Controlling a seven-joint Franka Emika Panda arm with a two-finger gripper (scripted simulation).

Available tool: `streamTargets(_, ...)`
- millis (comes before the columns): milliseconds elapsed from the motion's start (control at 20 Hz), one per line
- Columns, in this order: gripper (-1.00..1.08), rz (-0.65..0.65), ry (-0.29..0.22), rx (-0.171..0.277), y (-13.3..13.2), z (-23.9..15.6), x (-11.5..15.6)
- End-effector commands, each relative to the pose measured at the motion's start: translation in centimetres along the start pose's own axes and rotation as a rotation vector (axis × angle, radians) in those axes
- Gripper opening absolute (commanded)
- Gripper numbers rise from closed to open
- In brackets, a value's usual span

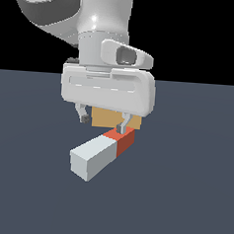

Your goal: Insert the peg into the horizontal hole in a box.

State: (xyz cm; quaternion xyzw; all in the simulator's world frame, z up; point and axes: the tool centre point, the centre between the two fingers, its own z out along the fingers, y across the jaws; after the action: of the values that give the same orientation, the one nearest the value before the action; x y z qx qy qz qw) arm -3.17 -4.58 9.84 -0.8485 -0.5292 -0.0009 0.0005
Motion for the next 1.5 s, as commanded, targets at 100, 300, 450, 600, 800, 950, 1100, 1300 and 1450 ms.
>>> streamTargets(100, 1.00, 0.084, -0.002, -0.001, -0.3, 1.5, -1.0)
streamTargets(300, 1.00, 0.124, -0.003, -0.001, -0.5, 2.2, -1.5)
streamTargets(450, 1.00, 0.134, -0.003, 0.000, -0.6, 2.4, -1.6)
streamTargets(600, 1.00, 0.131, -0.003, 0.000, -0.6, 2.4, -1.6)
streamTargets(800, 1.00, 0.131, -0.003, 0.000, -0.6, 2.9, -1.6)
streamTargets(950, 1.00, 0.131, -0.002, 0.000, -0.7, 4.0, -1.6)
streamTargets(1100, 1.00, 0.132, -0.002, 0.000, -0.7, 5.5, -1.6)
streamTargets(1300, 1.00, 0.132, -0.002, 0.000, -0.7, 7.0, -1.6)
streamTargets(1450, 1.00, 0.132, -0.002, 0.000, -0.7, 7.4, -1.6)
